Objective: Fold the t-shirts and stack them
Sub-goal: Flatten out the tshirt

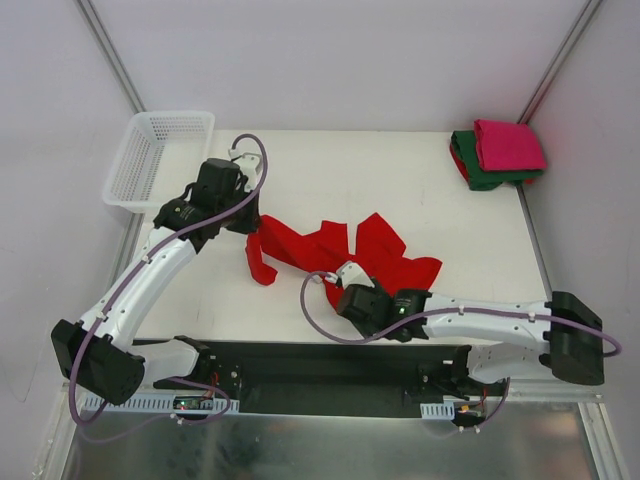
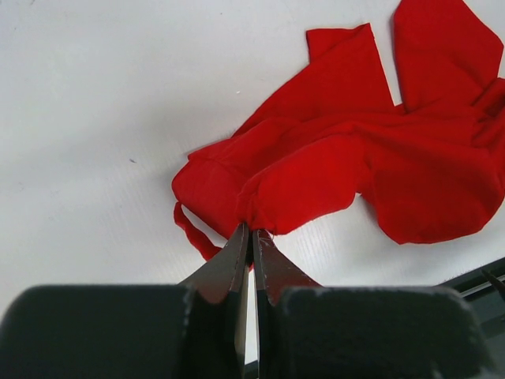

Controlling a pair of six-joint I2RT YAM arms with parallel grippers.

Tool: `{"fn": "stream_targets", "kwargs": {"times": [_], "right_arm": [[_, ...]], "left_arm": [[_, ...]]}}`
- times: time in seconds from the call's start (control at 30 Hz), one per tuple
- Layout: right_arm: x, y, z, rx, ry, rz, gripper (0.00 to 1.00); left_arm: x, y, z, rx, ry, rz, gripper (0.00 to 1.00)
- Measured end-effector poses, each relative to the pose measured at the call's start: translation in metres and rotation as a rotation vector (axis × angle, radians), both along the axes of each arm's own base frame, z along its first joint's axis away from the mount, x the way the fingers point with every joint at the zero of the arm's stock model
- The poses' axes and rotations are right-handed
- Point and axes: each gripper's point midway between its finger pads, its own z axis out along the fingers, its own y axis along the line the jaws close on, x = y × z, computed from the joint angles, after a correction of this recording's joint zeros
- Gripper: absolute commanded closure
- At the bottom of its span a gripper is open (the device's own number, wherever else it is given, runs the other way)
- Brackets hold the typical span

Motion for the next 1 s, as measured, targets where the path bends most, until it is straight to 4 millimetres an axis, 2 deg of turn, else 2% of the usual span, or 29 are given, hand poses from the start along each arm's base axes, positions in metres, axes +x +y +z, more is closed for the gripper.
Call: {"fn": "stream_targets", "kwargs": {"times": [0.23,0.47,0.83,0.93,1.0], "right_arm": [[0.005,-0.008,-0.023,-0.146,-0.075,-0.060,0.45],[0.021,-0.019,-0.023,-0.252,-0.174,-0.119,0.45],[0.026,-0.014,-0.033,-0.302,-0.192,-0.121,0.45],[0.025,-0.011,-0.035,-0.289,-0.185,-0.121,0.50],[0.025,-0.010,-0.037,-0.286,-0.178,-0.118,0.58]], "left_arm": [[-0.001,0.000,-0.002,0.002,0.005,0.000,1.00],[-0.003,0.001,-0.009,0.008,0.020,0.000,1.00],[-0.003,0.001,-0.009,0.007,0.017,0.000,1.00],[-0.003,0.001,-0.008,0.005,0.014,0.000,1.00],[-0.004,0.002,-0.009,0.006,0.016,0.000,1.00]]}}
